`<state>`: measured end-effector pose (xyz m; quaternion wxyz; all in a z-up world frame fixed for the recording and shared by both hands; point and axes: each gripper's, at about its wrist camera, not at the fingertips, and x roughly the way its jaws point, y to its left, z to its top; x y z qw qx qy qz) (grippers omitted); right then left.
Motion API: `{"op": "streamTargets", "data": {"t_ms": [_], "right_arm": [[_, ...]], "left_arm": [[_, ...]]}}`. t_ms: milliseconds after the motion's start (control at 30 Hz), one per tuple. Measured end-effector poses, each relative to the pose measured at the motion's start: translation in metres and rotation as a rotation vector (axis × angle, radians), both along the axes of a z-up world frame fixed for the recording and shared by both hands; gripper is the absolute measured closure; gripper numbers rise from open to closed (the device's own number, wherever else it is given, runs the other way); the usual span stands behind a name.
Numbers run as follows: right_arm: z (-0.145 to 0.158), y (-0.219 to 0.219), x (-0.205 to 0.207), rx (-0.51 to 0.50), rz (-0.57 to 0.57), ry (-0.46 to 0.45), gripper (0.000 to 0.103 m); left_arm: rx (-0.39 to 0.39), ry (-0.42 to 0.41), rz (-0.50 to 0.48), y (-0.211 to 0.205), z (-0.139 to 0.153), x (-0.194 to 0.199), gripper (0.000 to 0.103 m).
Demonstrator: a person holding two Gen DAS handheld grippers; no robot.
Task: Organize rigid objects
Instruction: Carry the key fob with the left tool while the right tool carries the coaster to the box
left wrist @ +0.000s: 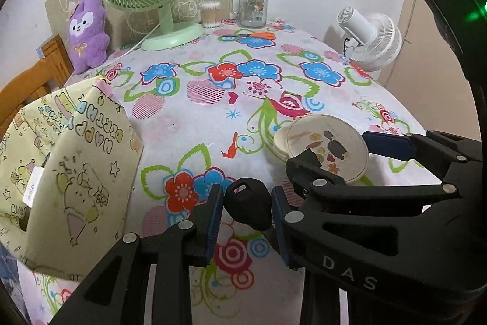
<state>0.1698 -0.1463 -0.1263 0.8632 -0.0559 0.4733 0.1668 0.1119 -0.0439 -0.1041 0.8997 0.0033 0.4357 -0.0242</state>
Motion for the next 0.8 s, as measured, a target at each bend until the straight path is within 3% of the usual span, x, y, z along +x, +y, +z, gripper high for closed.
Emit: {"op": "streamTargets", "data": {"t_ms": [800], "right_arm": [[0.054, -0.012, -0.063, -0.036, -0.063, -0.117, 0.025]], "left_arm": [[0.049, -0.054, -0.102, -0.012, 0.046, -0.048, 0.071]]}}
